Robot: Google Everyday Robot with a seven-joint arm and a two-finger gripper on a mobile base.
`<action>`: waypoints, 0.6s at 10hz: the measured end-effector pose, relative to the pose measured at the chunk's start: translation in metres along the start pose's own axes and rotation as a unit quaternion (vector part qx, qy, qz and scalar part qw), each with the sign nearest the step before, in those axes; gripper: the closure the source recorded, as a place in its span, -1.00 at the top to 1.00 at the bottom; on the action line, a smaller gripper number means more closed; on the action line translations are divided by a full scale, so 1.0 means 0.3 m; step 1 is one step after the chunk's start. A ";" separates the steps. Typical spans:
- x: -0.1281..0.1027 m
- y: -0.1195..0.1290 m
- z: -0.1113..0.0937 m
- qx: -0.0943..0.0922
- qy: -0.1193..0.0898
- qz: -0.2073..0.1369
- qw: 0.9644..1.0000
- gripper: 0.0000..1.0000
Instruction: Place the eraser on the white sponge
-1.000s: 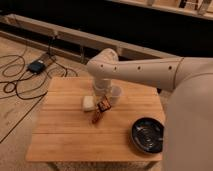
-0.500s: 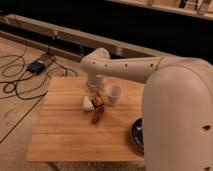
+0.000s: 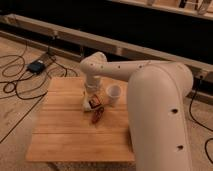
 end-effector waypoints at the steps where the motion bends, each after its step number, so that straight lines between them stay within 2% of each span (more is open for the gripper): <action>1: -0.014 -0.001 0.018 -0.002 0.002 -0.001 1.000 -1.00; 5: -0.074 0.038 0.081 -0.018 0.007 -0.012 1.000 -0.99; 6: -0.081 0.048 0.092 -0.021 0.009 -0.013 1.000 -0.91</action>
